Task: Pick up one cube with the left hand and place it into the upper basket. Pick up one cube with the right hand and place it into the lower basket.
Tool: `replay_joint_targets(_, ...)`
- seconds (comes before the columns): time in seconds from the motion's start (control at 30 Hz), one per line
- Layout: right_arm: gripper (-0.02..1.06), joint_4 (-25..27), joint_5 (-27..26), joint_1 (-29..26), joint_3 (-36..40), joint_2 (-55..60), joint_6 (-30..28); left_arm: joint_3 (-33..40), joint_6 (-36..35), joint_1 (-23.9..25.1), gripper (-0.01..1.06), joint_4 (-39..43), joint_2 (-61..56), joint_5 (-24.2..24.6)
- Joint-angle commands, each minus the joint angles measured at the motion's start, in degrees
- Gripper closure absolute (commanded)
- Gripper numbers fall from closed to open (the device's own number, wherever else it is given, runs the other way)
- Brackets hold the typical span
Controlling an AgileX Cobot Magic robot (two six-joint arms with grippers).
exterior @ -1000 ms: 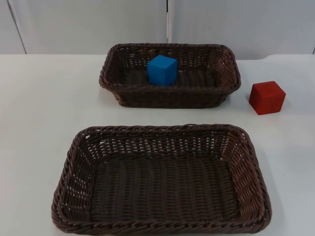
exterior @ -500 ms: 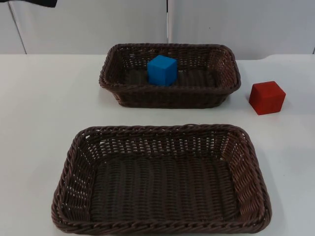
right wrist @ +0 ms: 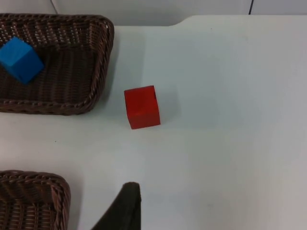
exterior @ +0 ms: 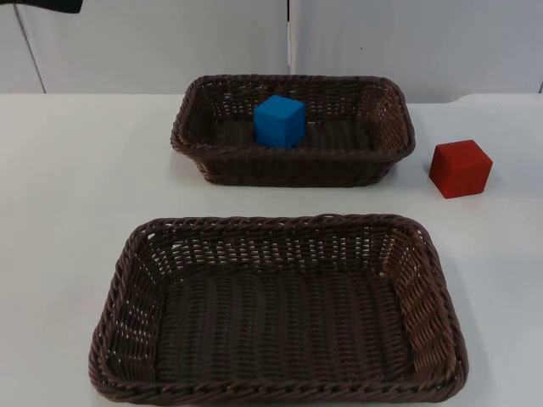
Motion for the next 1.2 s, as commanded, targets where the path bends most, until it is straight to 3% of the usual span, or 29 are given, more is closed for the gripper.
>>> replay_joint_targets(0.0, -0.01, -0.24, -1.57, 0.11, 0.15, -0.19, -0.18, 0.31, -1.36, -0.22, 0.31, -0.02, -0.39, -0.6)
replay_joint_targets(0.17, -0.01, -0.24, -0.04, 0.11, -2.07, 1.85, -1.71, 0.31, -1.35, -0.22, 0.31, -0.02, -0.39, -0.7)
replay_joint_targets(0.43, 0.02, 0.37, 8.17, 0.11, -10.92, 13.85, -3.27, 0.31, -1.35, -0.22, 0.31, 0.08, -0.39, -0.81)
replay_joint_targets(0.57, 0.05, 1.92, 8.94, 0.27, -13.7, 18.3, -5.01, 0.31, -1.35, -0.22, 0.31, 0.08, -0.39, -0.81)
replay_joint_targets(0.77, 0.06, -0.68, 9.67, 6.52, -20.33, 28.06, -7.54, 0.31, -1.35, -0.22, 0.31, 0.06, -0.39, -0.6)
replay_joint_targets(0.9, 0.06, -6.24, 9.67, 11.11, -25.42, 34.9, -3.28, 0.31, -1.35, -0.22, 0.31, 0.06, -0.39, -0.47)
replay_joint_targets(1.17, 0.06, -8.05, 8.91, 10.65, -29.58, 42.48, 0.29, 0.31, -1.35, -0.22, 0.31, 0.06, -0.39, -0.32)
